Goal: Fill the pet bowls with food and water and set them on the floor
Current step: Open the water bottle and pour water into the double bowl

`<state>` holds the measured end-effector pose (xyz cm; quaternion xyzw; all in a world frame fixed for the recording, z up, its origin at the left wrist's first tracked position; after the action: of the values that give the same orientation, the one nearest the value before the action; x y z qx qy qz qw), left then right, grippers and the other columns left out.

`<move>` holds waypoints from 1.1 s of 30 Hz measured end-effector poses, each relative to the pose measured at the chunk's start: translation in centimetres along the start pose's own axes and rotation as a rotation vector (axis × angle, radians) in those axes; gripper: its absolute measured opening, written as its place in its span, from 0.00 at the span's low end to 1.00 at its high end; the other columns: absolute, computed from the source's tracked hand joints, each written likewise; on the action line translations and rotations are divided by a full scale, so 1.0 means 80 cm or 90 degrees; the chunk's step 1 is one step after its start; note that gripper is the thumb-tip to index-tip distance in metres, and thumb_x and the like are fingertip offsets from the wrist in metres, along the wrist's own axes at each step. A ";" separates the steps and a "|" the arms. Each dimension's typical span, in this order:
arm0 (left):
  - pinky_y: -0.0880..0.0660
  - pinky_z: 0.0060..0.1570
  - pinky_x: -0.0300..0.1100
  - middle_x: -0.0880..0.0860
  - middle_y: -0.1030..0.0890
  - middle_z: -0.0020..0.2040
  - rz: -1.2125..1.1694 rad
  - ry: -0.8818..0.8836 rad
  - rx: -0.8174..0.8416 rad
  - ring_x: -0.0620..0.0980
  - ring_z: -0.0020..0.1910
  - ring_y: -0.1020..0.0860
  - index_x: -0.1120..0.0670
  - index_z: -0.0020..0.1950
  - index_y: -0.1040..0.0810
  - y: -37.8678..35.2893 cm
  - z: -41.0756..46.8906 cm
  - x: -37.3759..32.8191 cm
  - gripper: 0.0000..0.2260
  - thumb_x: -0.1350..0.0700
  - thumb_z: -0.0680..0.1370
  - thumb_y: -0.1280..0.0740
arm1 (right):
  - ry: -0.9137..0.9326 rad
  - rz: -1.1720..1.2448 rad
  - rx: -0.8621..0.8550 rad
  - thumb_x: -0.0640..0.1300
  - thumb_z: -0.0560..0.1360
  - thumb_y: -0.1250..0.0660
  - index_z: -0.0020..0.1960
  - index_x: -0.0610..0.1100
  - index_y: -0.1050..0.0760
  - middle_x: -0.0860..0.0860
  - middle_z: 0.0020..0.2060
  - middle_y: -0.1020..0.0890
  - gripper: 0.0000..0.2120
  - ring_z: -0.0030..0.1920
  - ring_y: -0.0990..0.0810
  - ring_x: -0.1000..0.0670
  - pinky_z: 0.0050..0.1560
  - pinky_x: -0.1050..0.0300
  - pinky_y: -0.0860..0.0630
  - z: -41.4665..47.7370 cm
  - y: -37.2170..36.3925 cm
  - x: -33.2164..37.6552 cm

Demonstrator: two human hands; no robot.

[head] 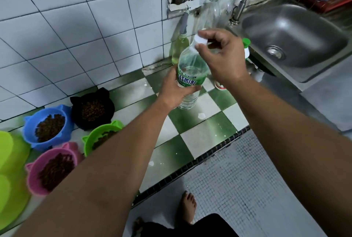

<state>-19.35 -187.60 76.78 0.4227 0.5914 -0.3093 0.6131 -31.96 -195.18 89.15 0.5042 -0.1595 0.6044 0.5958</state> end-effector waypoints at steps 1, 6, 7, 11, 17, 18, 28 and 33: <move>0.21 0.63 0.48 0.45 0.17 0.59 -0.001 0.002 -0.001 0.41 0.59 0.20 0.46 0.64 0.26 0.000 -0.001 0.000 0.33 0.57 0.64 0.15 | -0.017 0.018 -0.004 0.45 0.73 0.24 0.57 0.45 0.18 0.52 0.49 0.16 0.13 0.47 0.18 0.57 0.52 0.60 0.20 0.000 0.000 -0.002; 0.21 0.63 0.53 0.46 0.16 0.58 0.003 0.018 -0.014 0.45 0.59 0.18 0.48 0.65 0.25 0.002 0.000 0.005 0.35 0.53 0.62 0.14 | -0.091 0.117 -0.052 0.45 0.66 0.18 0.44 0.48 0.21 0.55 0.35 0.22 0.13 0.36 0.26 0.55 0.40 0.61 0.23 -0.001 -0.012 -0.004; 0.21 0.63 0.54 0.46 0.16 0.58 0.005 0.021 -0.014 0.47 0.60 0.18 0.48 0.65 0.25 0.003 0.001 0.005 0.37 0.51 0.60 0.14 | -0.097 0.122 -0.062 0.45 0.65 0.18 0.42 0.49 0.23 0.55 0.34 0.23 0.15 0.35 0.27 0.55 0.38 0.60 0.24 0.000 -0.016 -0.003; 0.22 0.64 0.54 0.45 0.16 0.60 0.018 0.029 -0.004 0.47 0.61 0.19 0.47 0.67 0.26 0.006 0.001 0.005 0.39 0.50 0.60 0.14 | -0.068 0.115 -0.051 0.46 0.71 0.23 0.56 0.46 0.23 0.51 0.44 0.26 0.16 0.42 0.27 0.56 0.47 0.64 0.24 -0.006 -0.030 0.002; 0.20 0.62 0.53 0.47 0.16 0.59 0.017 0.026 -0.007 0.48 0.59 0.18 0.49 0.65 0.26 0.005 0.000 0.005 0.39 0.48 0.59 0.14 | -0.045 0.054 -0.022 0.47 0.79 0.31 0.61 0.42 0.21 0.49 0.52 0.27 0.13 0.53 0.23 0.56 0.58 0.66 0.25 -0.014 -0.031 -0.009; 0.20 0.62 0.54 0.47 0.16 0.59 0.017 0.029 -0.011 0.48 0.59 0.18 0.49 0.65 0.25 0.004 0.000 0.005 0.39 0.46 0.58 0.14 | -0.046 0.050 -0.045 0.47 0.77 0.29 0.56 0.43 0.21 0.49 0.51 0.26 0.10 0.50 0.23 0.58 0.54 0.68 0.26 -0.012 -0.031 -0.008; 0.21 0.58 0.43 0.45 0.18 0.58 0.030 0.028 -0.021 0.46 0.59 0.19 0.49 0.67 0.27 0.001 -0.006 -0.003 0.35 0.57 0.65 0.15 | -0.124 0.053 -0.226 0.50 0.66 0.21 0.39 0.48 0.34 0.51 0.41 0.28 0.21 0.40 0.27 0.50 0.42 0.54 0.24 -0.004 -0.052 -0.005; 0.26 0.42 0.25 0.39 0.20 0.52 0.051 0.046 0.000 0.32 0.49 0.22 0.53 0.69 0.27 0.003 -0.014 -0.012 0.35 0.61 0.66 0.17 | -0.132 0.023 -0.237 0.51 0.66 0.21 0.45 0.45 0.31 0.46 0.47 0.25 0.21 0.43 0.28 0.52 0.48 0.53 0.25 -0.012 -0.051 -0.004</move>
<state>-19.77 -186.64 77.80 0.4569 0.5955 -0.2693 0.6034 -28.82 -193.64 86.78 0.4417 -0.3381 0.5199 0.6483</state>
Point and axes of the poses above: each hand's wrist, its own z-axis towards the middle knuckle, its own y-axis out of the back of the hand, x = y × z, the point moved 3 cm from there along z, towards the middle knuckle
